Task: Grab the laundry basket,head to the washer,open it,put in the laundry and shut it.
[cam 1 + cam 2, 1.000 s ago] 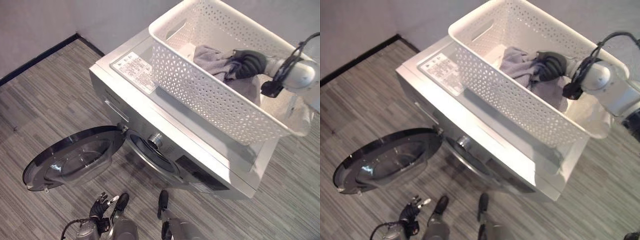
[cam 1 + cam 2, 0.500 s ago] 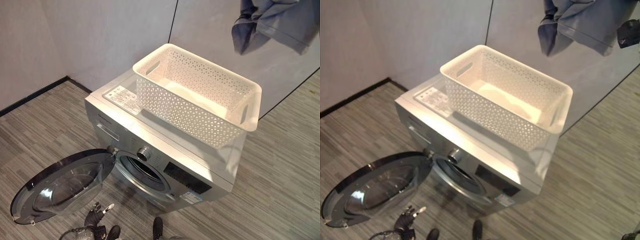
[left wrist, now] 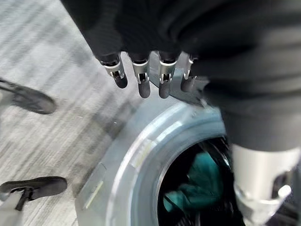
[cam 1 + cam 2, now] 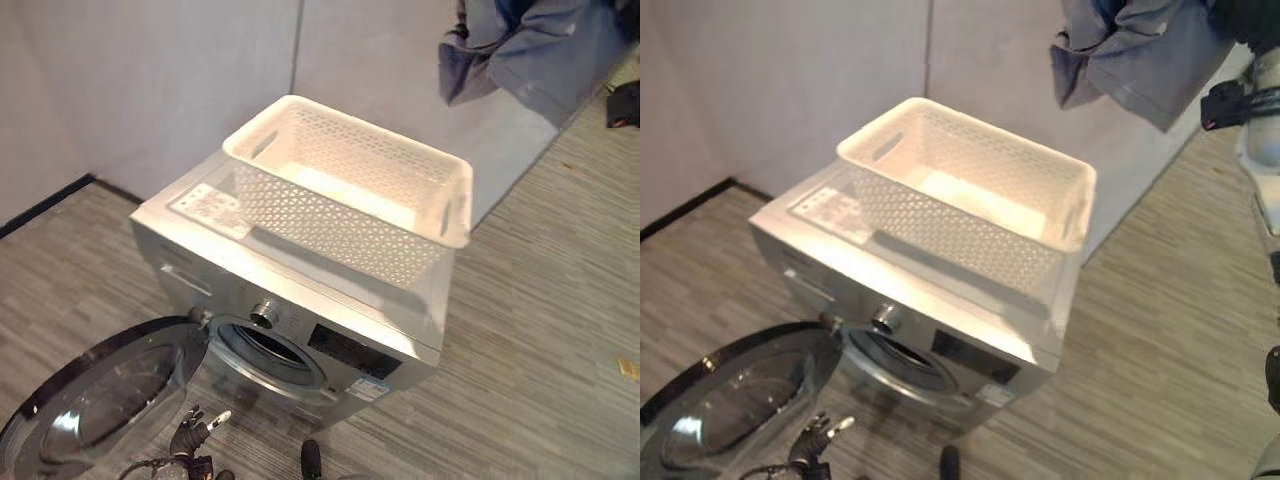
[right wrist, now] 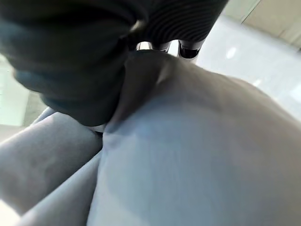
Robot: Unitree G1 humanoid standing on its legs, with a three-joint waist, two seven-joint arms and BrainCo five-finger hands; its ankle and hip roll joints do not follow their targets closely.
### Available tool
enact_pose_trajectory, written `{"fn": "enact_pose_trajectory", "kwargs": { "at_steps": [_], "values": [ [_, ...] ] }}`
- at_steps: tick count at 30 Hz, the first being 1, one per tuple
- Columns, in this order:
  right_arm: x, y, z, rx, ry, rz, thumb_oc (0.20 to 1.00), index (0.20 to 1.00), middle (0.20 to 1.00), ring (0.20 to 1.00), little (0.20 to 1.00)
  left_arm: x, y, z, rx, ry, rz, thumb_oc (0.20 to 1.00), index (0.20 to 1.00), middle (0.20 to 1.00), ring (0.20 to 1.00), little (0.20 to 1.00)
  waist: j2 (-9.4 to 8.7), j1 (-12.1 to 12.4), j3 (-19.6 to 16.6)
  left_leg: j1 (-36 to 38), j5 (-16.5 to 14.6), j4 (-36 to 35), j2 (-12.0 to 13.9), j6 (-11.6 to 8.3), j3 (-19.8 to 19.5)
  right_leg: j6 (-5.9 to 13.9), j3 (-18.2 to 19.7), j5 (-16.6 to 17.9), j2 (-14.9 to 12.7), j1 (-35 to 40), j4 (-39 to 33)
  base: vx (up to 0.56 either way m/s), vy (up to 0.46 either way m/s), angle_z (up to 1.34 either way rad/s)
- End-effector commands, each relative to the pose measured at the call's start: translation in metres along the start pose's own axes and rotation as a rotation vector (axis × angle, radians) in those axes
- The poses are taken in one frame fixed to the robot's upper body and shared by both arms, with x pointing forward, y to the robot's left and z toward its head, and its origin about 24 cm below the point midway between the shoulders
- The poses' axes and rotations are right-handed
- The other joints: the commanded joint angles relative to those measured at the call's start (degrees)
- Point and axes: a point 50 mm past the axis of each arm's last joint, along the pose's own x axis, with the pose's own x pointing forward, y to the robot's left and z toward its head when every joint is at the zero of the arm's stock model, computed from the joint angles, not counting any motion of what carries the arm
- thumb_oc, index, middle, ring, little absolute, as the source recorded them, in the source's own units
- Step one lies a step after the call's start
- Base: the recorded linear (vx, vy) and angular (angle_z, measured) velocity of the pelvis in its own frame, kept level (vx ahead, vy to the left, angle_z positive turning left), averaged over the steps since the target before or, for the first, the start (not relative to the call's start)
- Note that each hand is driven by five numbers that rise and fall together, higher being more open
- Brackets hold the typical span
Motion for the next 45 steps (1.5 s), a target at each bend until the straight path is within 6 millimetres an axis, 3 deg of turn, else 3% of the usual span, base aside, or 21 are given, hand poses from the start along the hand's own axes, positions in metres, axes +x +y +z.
{"fn": "enact_pose_trajectory", "kwargs": {
  "at_steps": [1,2,3,4,8,9,12,13,16,19,22,23,25,26,27,32,33,34,35,39,45],
  "values": [
    [0.019,-0.059,0.026,-0.020,-0.109,-0.322,0.200,0.200,0.200,0.200,0.200,0.006,-0.006,0.026,0.105,-0.109,-0.058,1.000,1.000,1.000,1.000,1.000,0.01,0.50,1.88,3.90,-7.31,5.41,0.70,3.51,3.31,9.94,3.00,-3.24,-9.25,-0.77,4.31,-0.07,0.194,-0.39],
    [0.017,-0.060,0.024,-0.021,-0.105,-0.324,0.200,0.200,0.200,0.200,0.200,0.006,-0.005,0.026,0.110,-0.108,-0.058,1.000,1.000,1.000,1.000,1.000,0.04,0.76,1.85,4.25,-8.00,5.53,0.86,3.71,3.40,10.05,2.94,-3.71,-9.13,-0.38,4.22,-0.17,0.280,-0.38],
    [0.014,-0.062,0.025,-0.031,-0.112,-0.349,0.200,0.200,0.200,0.200,0.200,0.006,-0.008,0.031,0.112,-0.128,-0.070,1.000,1.000,1.000,1.000,1.000,0.00,0.11,2.62,3.90,-8.02,5.92,-0.42,4.19,3.77,10.88,3.62,-2.34,-10.13,-1.32,4.68,-0.21,0.379,-0.20],
    [0.003,-0.063,0.025,-0.079,-0.128,-0.386,0.200,0.200,0.200,0.200,0.200,0.008,-0.011,0.044,0.139,-0.176,-0.081,1.000,1.000,1.000,1.000,1.000,0.48,-1.10,4.07,4.34,-9.47,5.96,-3.11,5.90,5.43,12.65,4.63,-0.13,-11.94,-2.66,4.04,-0.25,0.369,-0.29],
    [-0.012,-0.062,0.022,-0.071,-0.127,-0.406,0.200,0.200,0.200,0.200,0.200,0.009,-0.010,0.047,0.148,-0.187,-0.076,1.000,1.000,1.000,1.000,1.000,0.33,-1.44,5.03,4.31,-9.56,5.97,-4.52,6.94,7.16,12.78,4.69,1.24,-12.78,-3.69,3.70,-0.17,0.198,-0.39],
    [-0.026,-0.048,0.018,-0.041,-0.115,-0.386,0.200,0.200,0.200,0.200,0.200,0.008,-0.006,0.048,0.120,-0.192,-0.050,1.000,1.000,1.000,1.000,1.000,1.15,-1.15,6.70,4.26,-8.76,5.94,-5.03,7.87,8.70,11.99,1.01,2.46,-14.06,-5.27,5.27,-0.21,0.114,-0.54],
    [-0.060,-0.028,0.002,-0.021,-0.040,-0.353,0.200,0.200,0.200,0.200,0.200,0.006,0.002,0.042,0.086,-0.168,-0.011,1.000,1.000,1.000,1.000,1.000,3.24,-0.86,7.46,3.62,-7.49,4.96,-4.83,8.86,10.00,9.51,-6.82,-0.71,-15.76,-4.71,9.53,-0.15,0.130,-0.84],
    [-0.061,-0.028,0.002,-0.022,-0.037,-0.354,0.200,0.200,0.200,0.200,0.200,0.006,0.003,0.042,0.089,-0.168,-0.011,1.000,1.000,1.000,1.000,1.000,3.15,-0.81,7.41,3.64,-7.46,4.91,-4.84,8.85,9.94,9.51,-6.87,-0.79,-15.78,-4.72,9.61,-0.12,0.069,-0.68],
    [-0.109,-0.004,-0.020,0.023,0.108,-0.296,0.200,0.200,0.200,0.200,0.200,0.002,0.013,0.036,0.069,-0.151,0.020,1.000,1.000,1.000,1.000,1.000,5.27,0.21,7.03,1.60,-5.08,3.22,-5.48,10.41,11.00,7.80,-9.70,-5.99,-15.34,-2.20,17.68,-0.18,0.123,-0.12],
    [-0.129,0.010,-0.022,0.079,0.163,-0.265,0.200,0.200,0.200,0.200,0.200,0.000,0.017,0.033,0.056,-0.142,0.033,1.000,1.000,1.000,1.000,1.000,5.39,0.91,6.16,0.45,-3.89,2.34,-6.00,10.74,11.87,7.15,-10.56,-8.19,-15.30,-1.85,20.21,-0.09,0.054,-0.18],
    [-0.164,0.042,-0.024,0.227,0.278,-0.167,0.200,0.200,0.200,0.200,0.200,-0.003,0.018,0.040,0.070,-0.181,0.027,1.000,1.000,1.000,1.000,1.000,5.04,2.42,5.82,-2.49,-2.29,2.02,-7.09,11.17,13.80,6.44,-12.12,-11.69,-14.24,0.46,23.84,-0.14,0.002,-0.35],
    [-0.165,0.042,-0.023,0.228,0.280,-0.167,0.200,0.200,0.200,0.200,0.200,-0.003,0.019,0.040,0.071,-0.181,0.028,1.000,1.000,1.000,1.000,1.000,4.95,2.45,5.69,-2.72,-2.02,2.05,-7.07,11.15,13.84,6.38,-12.13,-11.40,-14.22,0.34,23.63,-0.19,-0.078,-0.31],
    [-0.167,0.062,-0.013,0.380,0.276,-0.133,0.200,0.200,0.200,0.200,0.200,-0.007,0.018,0.059,0.102,-0.274,0.023,1.000,1.000,1.000,1.000,1.000,4.67,3.66,7.28,-6.21,-1.11,3.44,-6.65,10.66,16.06,6.27,-13.67,-11.56,-14.73,0.99,20.88,-0.23,-0.102,-0.50],
    [-0.167,0.062,-0.013,0.384,0.275,-0.133,0.200,0.200,0.200,0.200,0.200,-0.008,0.019,0.059,0.102,-0.274,0.026,1.000,1.000,1.000,1.000,1.000,4.62,3.70,7.13,-6.48,-1.23,3.71,-6.51,10.60,16.20,6.21,-13.55,-11.41,-14.60,0.86,20.68,-0.23,-0.181,-0.54],
    [-0.172,0.073,-0.007,0.467,0.285,-0.095,0.200,0.200,0.200,0.200,0.200,-0.011,0.017,0.078,0.118,-0.357,0.020,1.000,1.000,1.000,1.000,1.000,4.37,4.45,9.03,-9.38,-0.66,5.18,-5.43,9.89,16.50,5.75,-13.86,-12.89,-14.18,1.45,18.08,-0.24,-0.209,-0.35],
    [-0.192,0.087,-0.012,0.562,0.385,-0.051,0.200,0.200,0.200,0.200,0.200,-0.014,0.013,0.101,0.110,-0.457,0.031,1.000,1.000,1.000,1.000,1.000,4.10,4.91,11.46,-14.41,2.65,6.14,-3.25,7.59,15.92,4.58,-15.33,-14.78,-12.48,1.86,14.04,-0.19,-0.178,-0.14],
    [-0.204,0.094,-0.018,0.590,0.449,-0.014,0.200,0.200,0.200,0.200,0.200,-0.015,0.009,0.111,0.111,-0.498,0.026,1.000,1.000,1.000,1.000,1.000,4.17,4.57,12.17,-15.63,4.07,6.18,-2.34,6.51,15.30,4.01,-16.13,-15.64,-11.49,1.96,13.27,-0.17,-0.161,-0.01],
    [-0.204,0.094,-0.018,0.590,0.449,-0.014,0.200,0.200,0.200,0.200,0.200,-0.015,0.010,0.111,0.111,-0.498,0.026,1.000,1.000,1.000,1.000,1.000,4.19,4.49,12.15,-15.68,4.09,6.20,-2.33,6.49,15.22,3.99,-16.21,-15.64,-11.46,1.97,13.26,-0.19,-0.218,0.18],
    [-0.219,0.098,-0.023,0.587,0.509,0.038,0.200,0.200,0.200,0.200,0.200,-0.017,0.005,0.118,0.119,-0.531,0.012,1.000,1.000,1.000,1.000,1.000,4.30,4.23,12.92,-16.43,5.77,5.48,-1.44,5.64,14.75,3.34,-16.77,-16.40,-10.30,1.97,12.47,-0.15,-0.162,0.20],
    [-0.241,0.106,-0.031,0.611,0.611,0.085,0.200,0.200,0.200,0.200,0.200,-0.023,-0.003,0.133,0.150,-0.609,-0.029,1.000,1.000,1.000,1.000,1.000,4.96,3.98,14.19,-18.43,9.13,4.47,0.25,3.92,14.04,2.33,-17.30,-17.73,-8.09,1.68,11.30,-0.16,-0.135,0.12],
    [-0.256,0.110,-0.033,0.655,0.667,0.147,0.200,0.200,0.200,0.200,0.200,-0.041,-0.022,0.156,0.185,-0.721,-0.187,1.000,1.000,1.000,1.000,1.000,6.78,3.35,17.65,-19.38,11.32,4.91,2.04,2.71,12.59,0.23,-17.46,-19.23,-5.74,0.51,13.21,-0.13,-0.087,0.01]
  ]
}}
